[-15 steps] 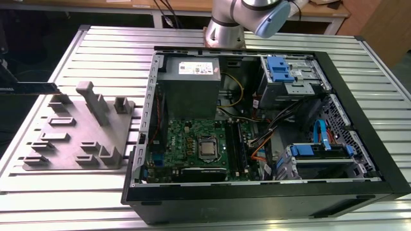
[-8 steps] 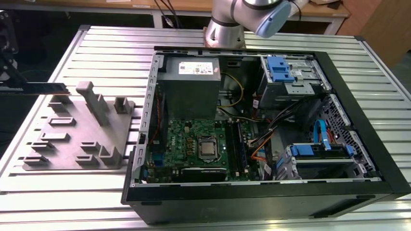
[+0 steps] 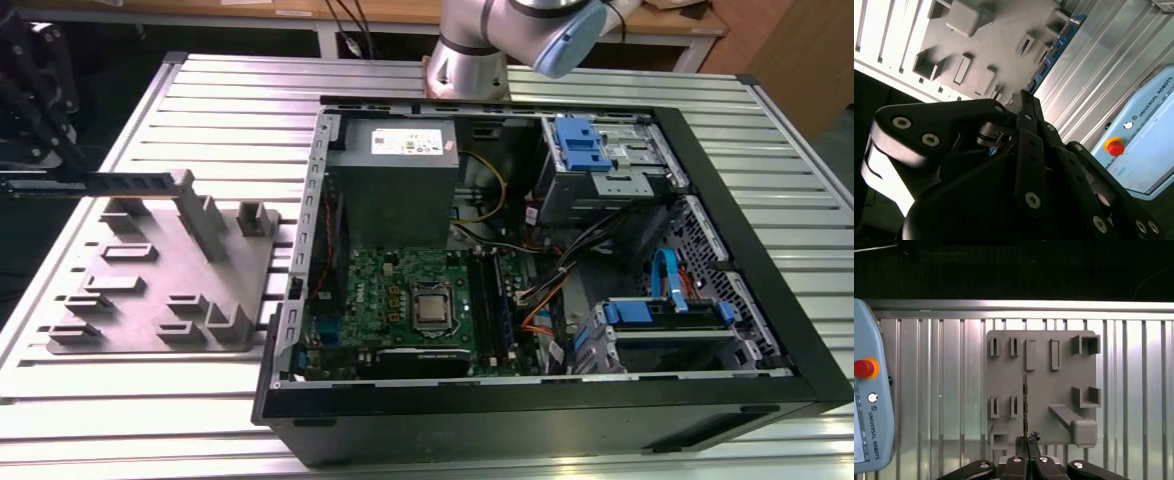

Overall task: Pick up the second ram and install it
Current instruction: 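Pick up the second ram and move it above second insertion slot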

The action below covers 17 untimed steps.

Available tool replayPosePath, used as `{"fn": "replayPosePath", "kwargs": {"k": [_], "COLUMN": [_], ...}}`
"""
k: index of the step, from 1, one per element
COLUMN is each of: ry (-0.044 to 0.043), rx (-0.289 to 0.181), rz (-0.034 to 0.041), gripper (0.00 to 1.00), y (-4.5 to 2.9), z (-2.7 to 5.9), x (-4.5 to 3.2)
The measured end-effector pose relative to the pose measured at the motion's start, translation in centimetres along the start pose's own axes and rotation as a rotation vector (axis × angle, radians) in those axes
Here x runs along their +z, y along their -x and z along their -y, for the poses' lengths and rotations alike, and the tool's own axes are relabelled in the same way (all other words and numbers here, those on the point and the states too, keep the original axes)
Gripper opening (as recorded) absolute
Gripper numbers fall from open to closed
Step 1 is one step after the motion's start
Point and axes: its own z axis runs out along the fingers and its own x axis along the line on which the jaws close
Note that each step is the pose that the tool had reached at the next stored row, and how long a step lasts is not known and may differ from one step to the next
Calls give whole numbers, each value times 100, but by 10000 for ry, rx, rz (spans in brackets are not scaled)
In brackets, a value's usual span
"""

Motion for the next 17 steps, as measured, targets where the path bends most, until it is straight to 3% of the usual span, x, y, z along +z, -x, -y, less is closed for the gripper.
{"fn": "replayPosePath", "kwargs": {"k": [17], "ry": [0], "rx": [9], "rz": [0], "gripper": [8], "y": [8], "z": [532], "x": [0]}}
